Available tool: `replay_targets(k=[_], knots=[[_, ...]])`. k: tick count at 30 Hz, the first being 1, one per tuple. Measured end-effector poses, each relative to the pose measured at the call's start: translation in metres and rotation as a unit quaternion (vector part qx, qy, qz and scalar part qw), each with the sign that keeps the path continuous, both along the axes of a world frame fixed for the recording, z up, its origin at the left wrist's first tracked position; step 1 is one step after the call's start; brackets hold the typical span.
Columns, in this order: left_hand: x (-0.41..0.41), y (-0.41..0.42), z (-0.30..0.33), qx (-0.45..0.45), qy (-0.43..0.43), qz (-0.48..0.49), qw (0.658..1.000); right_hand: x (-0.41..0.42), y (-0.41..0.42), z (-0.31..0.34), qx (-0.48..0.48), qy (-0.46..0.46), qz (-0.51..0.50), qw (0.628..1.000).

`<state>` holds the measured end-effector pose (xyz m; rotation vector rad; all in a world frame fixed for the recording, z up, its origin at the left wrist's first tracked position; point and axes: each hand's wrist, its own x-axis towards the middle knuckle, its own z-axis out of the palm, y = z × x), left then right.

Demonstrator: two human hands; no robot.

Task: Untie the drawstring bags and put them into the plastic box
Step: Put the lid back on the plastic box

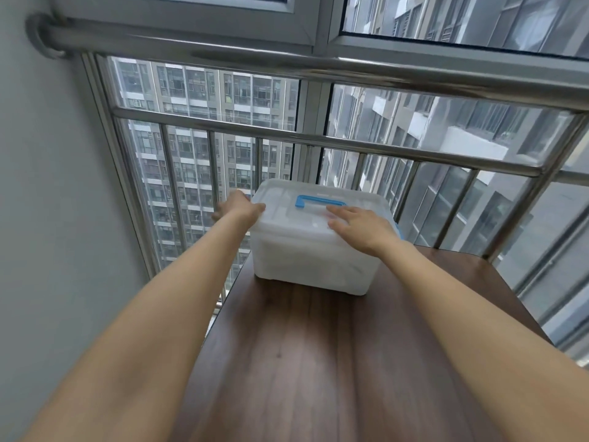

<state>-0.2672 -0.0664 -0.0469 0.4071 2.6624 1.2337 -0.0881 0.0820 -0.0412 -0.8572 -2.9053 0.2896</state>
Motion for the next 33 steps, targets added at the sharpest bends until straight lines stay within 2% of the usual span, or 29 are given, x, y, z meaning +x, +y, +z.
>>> replay_targets(k=[2,4,7,12,14,16,18,19,21,23,25,27,30,33], knots=[[0.004,-0.001,0.002,0.061,-0.050,-0.022,0.997,0.000,-0.001,0.000,0.001,0.000,-0.001,1.000],[0.008,-0.001,0.004,0.081,-0.046,-0.012,0.996,0.000,-0.001,0.000,-0.001,0.000,-0.001,1.000],[0.013,0.003,0.007,0.057,0.018,0.010,0.998,0.000,-0.001,-0.001,-0.005,0.004,-0.001,1.000],[0.012,0.006,0.005,0.039,0.045,0.008,0.998,-0.001,-0.004,0.001,-0.005,0.003,0.002,1.000],[0.017,0.007,0.008,-0.020,0.086,0.003,0.996,0.002,-0.006,0.003,-0.047,0.082,-0.001,0.996],[0.025,0.010,0.011,-0.089,0.200,-0.030,0.975,0.007,-0.002,0.007,-0.059,0.213,-0.061,0.973],[0.039,0.017,0.014,-0.098,0.291,-0.144,0.941,0.013,0.009,0.009,-0.037,0.238,-0.172,0.955],[0.047,0.021,0.015,-0.103,0.297,-0.211,0.926,0.017,0.016,0.009,-0.069,0.221,-0.228,0.946],[0.058,0.029,0.014,-0.144,0.257,-0.292,0.910,0.023,0.025,0.006,-0.208,0.208,-0.312,0.904],[0.062,0.034,0.010,-0.173,0.218,-0.307,0.910,0.031,0.030,0.002,-0.338,0.256,-0.314,0.850],[0.062,0.034,0.008,-0.183,0.215,-0.307,0.909,0.035,0.032,-0.004,-0.384,0.312,-0.310,0.812],[0.061,0.033,0.009,-0.184,0.221,-0.308,0.907,0.034,0.030,-0.007,-0.360,0.345,-0.321,0.805],[0.061,0.033,0.009,-0.189,0.224,-0.306,0.906,0.030,0.027,-0.007,-0.259,0.372,-0.313,0.835],[0.059,0.033,0.009,-0.192,0.225,-0.306,0.905,0.030,0.025,-0.009,-0.214,0.392,-0.301,0.843]])
